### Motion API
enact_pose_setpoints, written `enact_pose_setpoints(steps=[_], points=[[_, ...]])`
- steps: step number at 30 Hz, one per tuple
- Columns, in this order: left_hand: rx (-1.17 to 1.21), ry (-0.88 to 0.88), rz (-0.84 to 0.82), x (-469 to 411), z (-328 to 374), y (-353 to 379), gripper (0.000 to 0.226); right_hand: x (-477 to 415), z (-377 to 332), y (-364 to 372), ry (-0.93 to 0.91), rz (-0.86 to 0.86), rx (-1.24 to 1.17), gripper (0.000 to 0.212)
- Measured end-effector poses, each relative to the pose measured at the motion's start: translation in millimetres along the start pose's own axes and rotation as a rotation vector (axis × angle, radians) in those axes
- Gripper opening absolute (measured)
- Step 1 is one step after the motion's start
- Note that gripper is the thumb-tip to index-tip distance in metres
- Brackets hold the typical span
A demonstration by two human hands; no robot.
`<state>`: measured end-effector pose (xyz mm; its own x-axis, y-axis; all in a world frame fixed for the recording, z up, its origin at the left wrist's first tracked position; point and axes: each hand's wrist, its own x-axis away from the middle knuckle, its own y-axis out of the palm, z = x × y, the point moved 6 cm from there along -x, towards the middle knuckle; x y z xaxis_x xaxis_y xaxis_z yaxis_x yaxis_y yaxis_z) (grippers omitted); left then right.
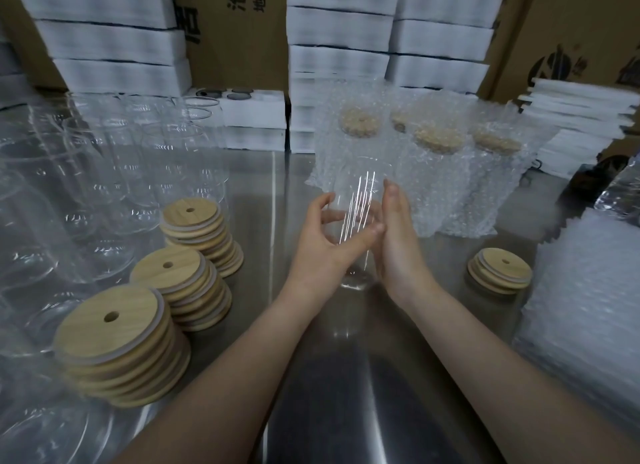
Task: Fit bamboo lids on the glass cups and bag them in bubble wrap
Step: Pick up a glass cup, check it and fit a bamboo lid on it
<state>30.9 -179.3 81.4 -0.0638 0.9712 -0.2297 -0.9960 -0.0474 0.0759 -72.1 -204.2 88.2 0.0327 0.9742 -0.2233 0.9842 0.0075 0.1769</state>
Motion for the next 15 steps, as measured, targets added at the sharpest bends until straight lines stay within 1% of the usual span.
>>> enact_pose_setpoints(steps=[2,5,9,10,12,13,15], points=[[0.096,-0.041,0.018,-2.2,-3.3,-2.8,0.081,-0.6,0.5,2.6,0.002,-0.033,0.019,0.074],[0.254,-0.102,0.007,-5.1,-8.6,-5.2,0.073,-2.1,5.3,4.2,0.04,-0.064,0.007,0.064],[0.369,-0.162,-0.038,-7.2,-11.3,-5.2,0.066,-3.2,12.8,4.0,0.147,-0.072,-0.082,0.041],[0.386,-0.168,-0.05,-7.7,-11.1,-4.4,0.063,-3.9,13.5,4.6,0.166,-0.079,-0.09,0.043],[0.432,-0.18,-0.076,-8.2,-10.4,-1.7,0.061,-4.6,13.5,4.9,0.186,-0.086,-0.096,0.053],[0.457,-0.193,-0.087,-8.0,-10.3,-0.2,0.062,-4.5,12.7,5.3,0.188,-0.093,-0.115,0.058],[0.499,-0.221,-0.103,-7.4,-10.2,1.3,0.066,-3.5,11.6,8.0,0.201,-0.118,-0.178,0.06]])
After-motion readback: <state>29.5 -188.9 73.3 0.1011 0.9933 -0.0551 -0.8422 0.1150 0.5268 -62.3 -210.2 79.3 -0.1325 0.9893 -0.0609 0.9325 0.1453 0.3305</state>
